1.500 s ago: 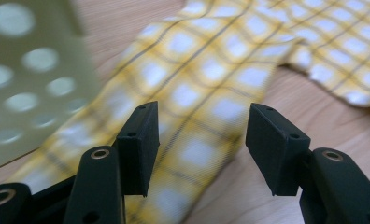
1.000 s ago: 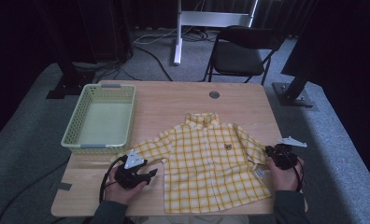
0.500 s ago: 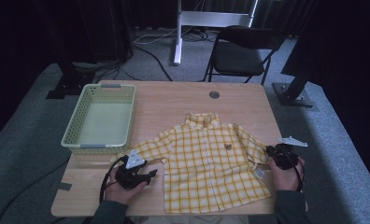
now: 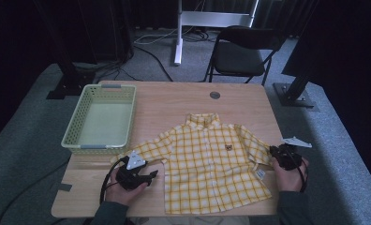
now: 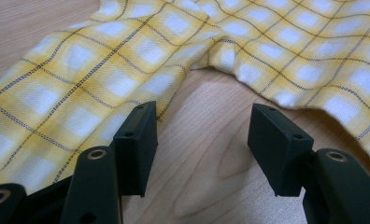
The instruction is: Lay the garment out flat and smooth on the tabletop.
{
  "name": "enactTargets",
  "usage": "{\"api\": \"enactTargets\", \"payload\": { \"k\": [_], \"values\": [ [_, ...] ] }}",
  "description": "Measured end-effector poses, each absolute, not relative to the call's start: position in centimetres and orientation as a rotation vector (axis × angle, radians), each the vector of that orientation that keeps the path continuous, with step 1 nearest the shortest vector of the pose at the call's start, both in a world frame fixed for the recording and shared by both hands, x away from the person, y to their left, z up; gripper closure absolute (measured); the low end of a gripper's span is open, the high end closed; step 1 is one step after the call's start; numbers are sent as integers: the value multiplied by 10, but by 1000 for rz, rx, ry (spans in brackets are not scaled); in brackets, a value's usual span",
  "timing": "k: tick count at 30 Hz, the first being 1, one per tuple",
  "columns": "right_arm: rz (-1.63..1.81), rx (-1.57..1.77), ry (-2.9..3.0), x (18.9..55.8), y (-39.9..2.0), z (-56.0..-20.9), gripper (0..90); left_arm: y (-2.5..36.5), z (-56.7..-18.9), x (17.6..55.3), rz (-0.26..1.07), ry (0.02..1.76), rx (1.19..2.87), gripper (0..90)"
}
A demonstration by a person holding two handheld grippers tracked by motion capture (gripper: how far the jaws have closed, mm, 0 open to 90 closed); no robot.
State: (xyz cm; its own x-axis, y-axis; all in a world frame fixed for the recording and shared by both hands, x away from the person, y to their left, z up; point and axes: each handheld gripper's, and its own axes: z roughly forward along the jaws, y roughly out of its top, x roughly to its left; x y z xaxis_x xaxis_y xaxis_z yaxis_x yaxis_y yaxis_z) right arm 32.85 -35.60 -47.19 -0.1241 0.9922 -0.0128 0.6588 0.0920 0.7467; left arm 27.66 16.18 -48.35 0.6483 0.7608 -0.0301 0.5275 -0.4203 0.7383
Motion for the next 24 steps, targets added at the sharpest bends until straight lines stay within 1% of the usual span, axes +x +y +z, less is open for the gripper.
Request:
{"api": "enactTargets", "payload": {
  "k": [18,21,24],
  "values": [
    [818,1639,1803,327,-368,-466,847,161,-484,276,410,993,2127,431],
    [823,1636,1793,327,-370,-463,834,161,-484,276,411,993,2127,430],
    [821,1625,1777,325,-370,-458,800,161,-484,276,412,992,2128,430]
  ]
}}
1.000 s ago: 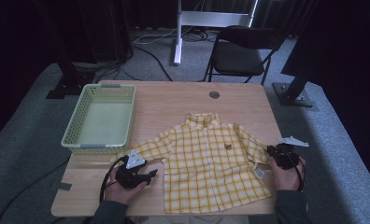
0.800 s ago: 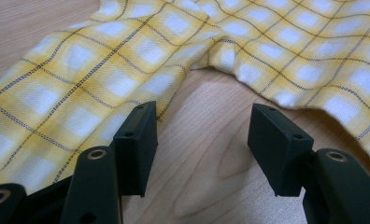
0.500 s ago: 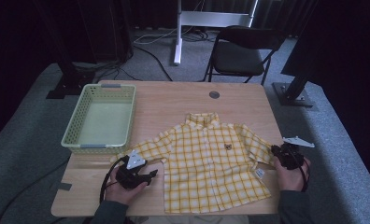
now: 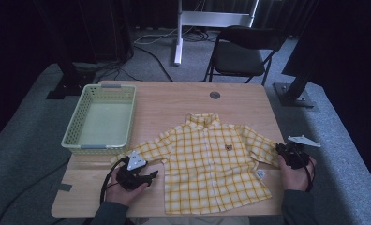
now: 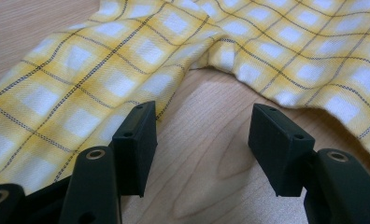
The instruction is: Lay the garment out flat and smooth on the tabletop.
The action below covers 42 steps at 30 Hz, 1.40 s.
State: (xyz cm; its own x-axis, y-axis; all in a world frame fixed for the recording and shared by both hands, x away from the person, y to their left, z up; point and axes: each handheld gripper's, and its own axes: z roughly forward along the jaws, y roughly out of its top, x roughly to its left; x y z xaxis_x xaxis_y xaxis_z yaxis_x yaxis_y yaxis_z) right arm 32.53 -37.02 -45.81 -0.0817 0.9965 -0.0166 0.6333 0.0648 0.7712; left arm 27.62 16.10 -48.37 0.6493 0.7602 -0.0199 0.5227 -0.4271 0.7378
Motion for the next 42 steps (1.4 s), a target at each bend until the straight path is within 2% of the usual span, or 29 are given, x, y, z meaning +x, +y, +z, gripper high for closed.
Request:
{"api": "enactTargets", "payload": {
  "k": [6,11,25,32,42],
  "values": [
    [849,1586,1767,320,-363,-450,713,161,-484,276,412,992,2127,430],
    [913,1542,1819,317,-351,-447,679,161,-484,276,413,992,2127,429],
    [835,1530,2030,325,-328,-478,720,161,-484,276,414,992,2130,426],
    [791,1530,2003,332,-335,-479,799,160,-484,276,415,992,2130,424],
    [782,1566,1970,339,-352,-479,801,160,-484,276,413,992,2130,424]
  ]
}}
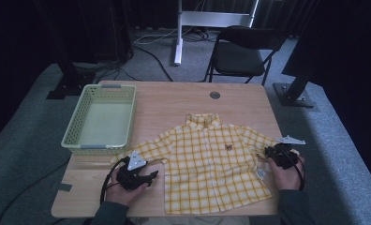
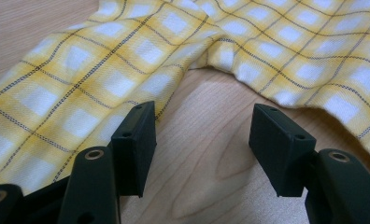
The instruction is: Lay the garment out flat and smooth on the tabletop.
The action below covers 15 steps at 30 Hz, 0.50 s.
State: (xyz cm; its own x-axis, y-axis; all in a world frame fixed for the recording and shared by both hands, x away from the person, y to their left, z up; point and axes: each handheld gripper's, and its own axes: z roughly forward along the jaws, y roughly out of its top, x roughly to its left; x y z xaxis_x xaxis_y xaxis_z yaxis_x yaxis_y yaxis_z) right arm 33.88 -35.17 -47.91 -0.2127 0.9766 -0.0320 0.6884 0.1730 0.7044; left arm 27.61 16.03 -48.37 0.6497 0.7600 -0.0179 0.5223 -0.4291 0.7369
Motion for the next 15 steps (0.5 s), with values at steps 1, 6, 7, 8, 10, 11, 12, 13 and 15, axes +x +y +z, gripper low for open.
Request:
{"api": "enactTargets", "payload": {
  "k": [1,6,7,8,10,11,12,13,15],
  "values": [
    [784,1568,1968,339,-353,-479,800,160,-484,276,413,995,2127,425],
    [795,1581,1956,342,-359,-480,791,161,-484,277,449,1023,2126,449],
    [798,1586,1953,343,-360,-480,786,162,-484,278,460,1029,2126,454],
    [799,1585,1950,344,-360,-480,782,162,-484,278,460,1033,2123,454],
    [800,1591,1947,346,-362,-480,773,162,-484,278,462,1034,2124,455],
    [798,1595,1944,347,-363,-480,766,162,-484,278,462,1034,2123,454],
    [799,1597,1942,347,-363,-480,761,162,-484,278,462,1034,2123,454],
    [795,1600,1941,348,-363,-480,752,162,-484,278,463,1033,2124,454],
    [786,1598,1937,347,-362,-479,727,162,-484,278,461,1029,2127,447]
  ]
}}
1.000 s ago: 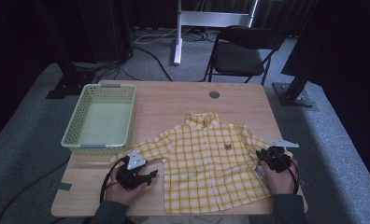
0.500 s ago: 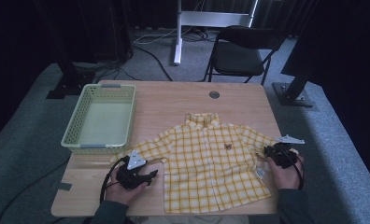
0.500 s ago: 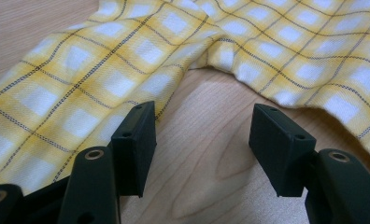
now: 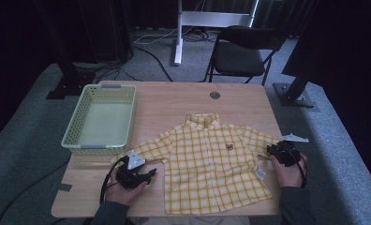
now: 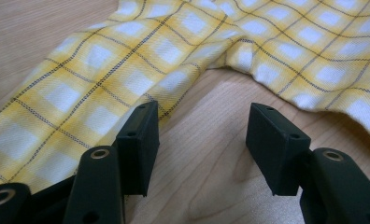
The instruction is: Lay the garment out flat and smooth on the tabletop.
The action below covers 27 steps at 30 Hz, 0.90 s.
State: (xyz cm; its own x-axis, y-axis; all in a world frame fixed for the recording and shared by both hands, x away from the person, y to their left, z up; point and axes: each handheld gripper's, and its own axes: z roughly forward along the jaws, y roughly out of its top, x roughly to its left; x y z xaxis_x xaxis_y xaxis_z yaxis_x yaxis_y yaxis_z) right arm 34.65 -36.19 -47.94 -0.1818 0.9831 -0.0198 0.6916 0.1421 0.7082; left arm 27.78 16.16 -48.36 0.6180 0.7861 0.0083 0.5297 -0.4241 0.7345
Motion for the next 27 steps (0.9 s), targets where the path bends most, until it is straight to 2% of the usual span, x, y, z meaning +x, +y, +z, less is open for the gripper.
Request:
{"api": "enactTargets", "payload": {
  "k": [9,15,27],
  "values": [
    [863,1551,1930,328,-351,-467,646,161,-484,278,456,1026,2127,429],
    [944,1460,2002,303,-328,-455,652,161,-484,277,456,1025,2128,425],
    [936,1396,2115,272,-300,-460,626,161,-484,277,456,1025,2129,423]
  ]
}}
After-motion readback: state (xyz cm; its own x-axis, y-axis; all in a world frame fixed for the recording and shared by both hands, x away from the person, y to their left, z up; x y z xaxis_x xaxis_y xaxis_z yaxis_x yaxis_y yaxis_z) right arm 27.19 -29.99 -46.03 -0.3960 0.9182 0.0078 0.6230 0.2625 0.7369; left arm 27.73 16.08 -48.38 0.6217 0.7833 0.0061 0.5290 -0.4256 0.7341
